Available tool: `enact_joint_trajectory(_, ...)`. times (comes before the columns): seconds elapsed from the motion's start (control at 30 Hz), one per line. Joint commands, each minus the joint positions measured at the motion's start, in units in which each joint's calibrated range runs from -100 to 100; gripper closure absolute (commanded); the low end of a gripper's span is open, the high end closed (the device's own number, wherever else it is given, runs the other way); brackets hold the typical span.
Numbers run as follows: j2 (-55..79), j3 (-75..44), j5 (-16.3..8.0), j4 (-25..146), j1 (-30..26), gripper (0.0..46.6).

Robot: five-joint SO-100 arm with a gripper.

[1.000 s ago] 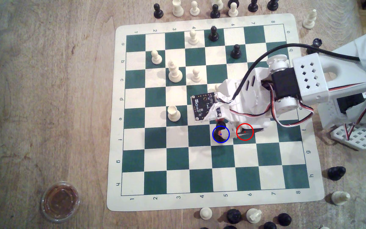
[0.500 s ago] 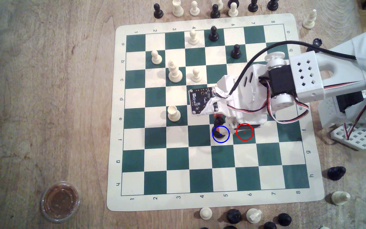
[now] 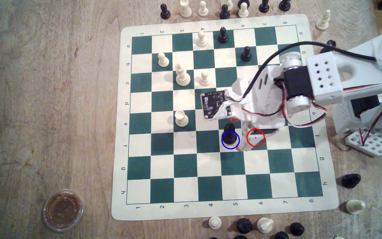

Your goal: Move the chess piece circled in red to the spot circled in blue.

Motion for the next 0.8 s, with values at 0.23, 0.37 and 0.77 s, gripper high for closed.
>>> enact_joint_trajectory(0.23,-26.07,2.1,-0.34,16.35,-1.15,21.8)
enact_joint_trajectory(0.37,-32.61,4.91,-0.63,20.7,-1.7,22.7)
enact_joint_trajectory(0.77,-54.51,19.96,-4.69,6.53,-0.45,46.4)
